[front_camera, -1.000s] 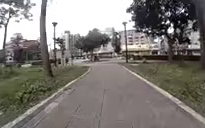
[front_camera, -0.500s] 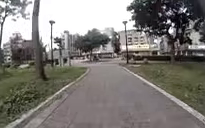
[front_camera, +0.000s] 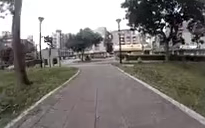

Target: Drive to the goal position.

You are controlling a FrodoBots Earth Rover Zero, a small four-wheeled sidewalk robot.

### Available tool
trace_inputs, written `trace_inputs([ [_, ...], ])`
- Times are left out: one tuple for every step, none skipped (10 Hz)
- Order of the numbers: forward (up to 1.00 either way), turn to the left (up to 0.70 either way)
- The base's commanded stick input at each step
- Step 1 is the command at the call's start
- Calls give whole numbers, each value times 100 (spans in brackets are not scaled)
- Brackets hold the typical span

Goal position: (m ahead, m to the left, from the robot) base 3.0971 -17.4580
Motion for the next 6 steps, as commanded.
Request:
trace_inputs([
  [85, 0],
  [85, 0],
  [85, 0],
  [85, 0],
  [85, 0],
  [85, 0],
])
